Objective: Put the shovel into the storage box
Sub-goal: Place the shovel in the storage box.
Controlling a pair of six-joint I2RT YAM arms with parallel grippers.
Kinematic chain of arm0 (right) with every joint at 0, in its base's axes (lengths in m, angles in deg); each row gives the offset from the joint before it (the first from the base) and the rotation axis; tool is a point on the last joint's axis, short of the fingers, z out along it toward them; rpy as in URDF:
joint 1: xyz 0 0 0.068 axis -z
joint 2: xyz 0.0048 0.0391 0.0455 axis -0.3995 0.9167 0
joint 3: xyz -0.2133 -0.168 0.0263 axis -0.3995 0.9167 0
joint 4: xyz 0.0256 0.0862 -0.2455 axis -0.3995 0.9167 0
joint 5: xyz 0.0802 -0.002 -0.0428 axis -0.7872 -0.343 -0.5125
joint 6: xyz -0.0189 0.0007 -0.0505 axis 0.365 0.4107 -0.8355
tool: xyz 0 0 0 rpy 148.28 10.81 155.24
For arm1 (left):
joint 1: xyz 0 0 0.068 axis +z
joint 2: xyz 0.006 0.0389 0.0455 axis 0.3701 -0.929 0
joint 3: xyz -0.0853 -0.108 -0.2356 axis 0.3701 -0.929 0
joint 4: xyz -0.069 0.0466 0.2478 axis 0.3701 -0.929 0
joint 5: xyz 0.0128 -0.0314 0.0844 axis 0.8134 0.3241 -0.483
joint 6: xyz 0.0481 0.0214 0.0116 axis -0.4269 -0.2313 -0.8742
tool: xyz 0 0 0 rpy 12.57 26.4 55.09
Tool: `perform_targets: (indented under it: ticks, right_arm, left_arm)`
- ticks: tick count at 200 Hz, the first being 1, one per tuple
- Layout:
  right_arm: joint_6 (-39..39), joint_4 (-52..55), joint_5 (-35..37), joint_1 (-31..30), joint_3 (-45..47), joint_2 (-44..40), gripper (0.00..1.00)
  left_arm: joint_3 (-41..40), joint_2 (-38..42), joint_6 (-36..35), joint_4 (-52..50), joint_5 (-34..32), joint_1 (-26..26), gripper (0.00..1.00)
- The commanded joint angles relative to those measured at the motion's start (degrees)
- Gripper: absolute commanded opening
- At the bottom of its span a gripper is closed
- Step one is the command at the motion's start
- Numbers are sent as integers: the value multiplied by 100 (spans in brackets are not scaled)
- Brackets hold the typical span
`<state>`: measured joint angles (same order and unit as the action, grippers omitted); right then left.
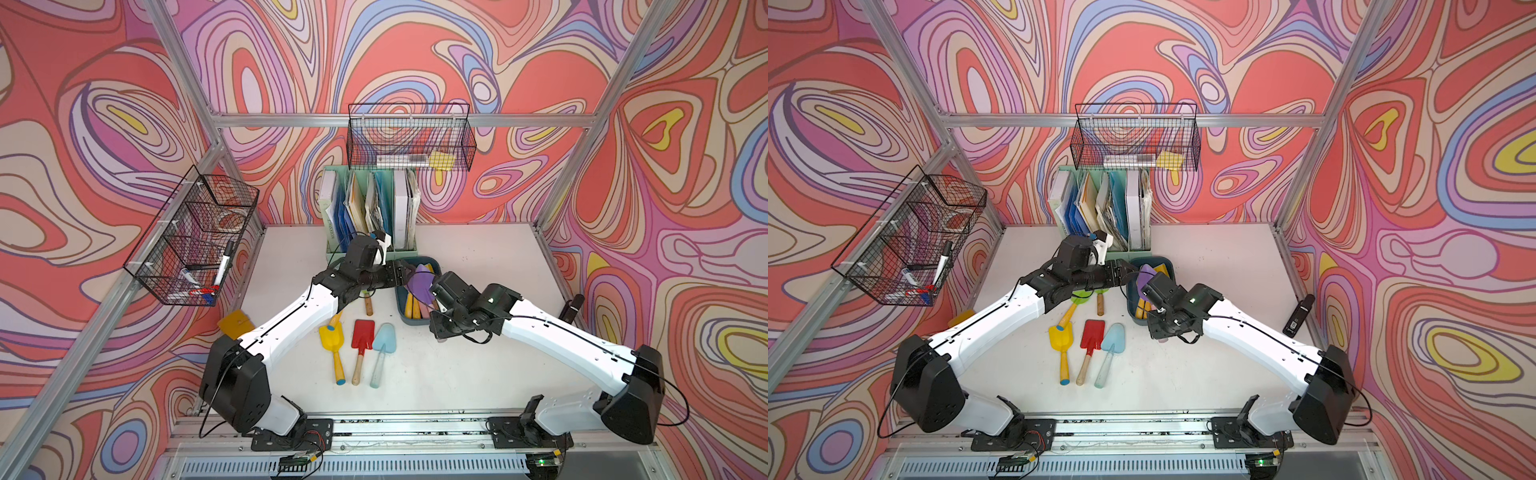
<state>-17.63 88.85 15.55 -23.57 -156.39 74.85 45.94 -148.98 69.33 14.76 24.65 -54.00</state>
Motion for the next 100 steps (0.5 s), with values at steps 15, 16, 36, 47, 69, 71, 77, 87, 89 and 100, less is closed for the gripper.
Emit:
perform_targets:
  ticks: [15, 16, 36, 47, 69, 71, 77, 87, 89, 100]
  right_arm:
    - [-321, -157, -44, 66, -398, 77, 0]
    - [-328, -155, -49, 73, -402, 83, 0]
    - [-424, -136, -78, 99, -505, 152, 0]
    - [-469, -126, -98, 111, -546, 200, 0]
    - [-546, -127, -148, 123, -617, 283, 0]
    - [-549, -127, -151, 128, -628, 296, 0]
    - [-553, -135, -154, 132, -638, 301, 0]
    - [-573, -135, -163, 141, -652, 323, 0]
    - [-578, -135, -161, 141, -659, 326, 0]
    - [-589, -144, -174, 164, -669, 336, 0]
  left_arm:
    - [-74, -208, 140, 351, 255, -17, 65]
    - [-74, -212, 138, 351, 253, -21, 65]
    - [-72, -255, 145, 355, 250, -19, 64]
    - [-74, -283, 145, 365, 260, -15, 63]
    - [-70, -311, 154, 386, 263, -20, 56]
    - [-73, -312, 154, 386, 266, -13, 56]
    - [-71, -316, 154, 386, 272, -15, 54]
    - [-73, -313, 163, 380, 278, -15, 50]
    - [-74, -313, 156, 385, 272, -9, 49]
    - [-72, -317, 158, 386, 265, -21, 45]
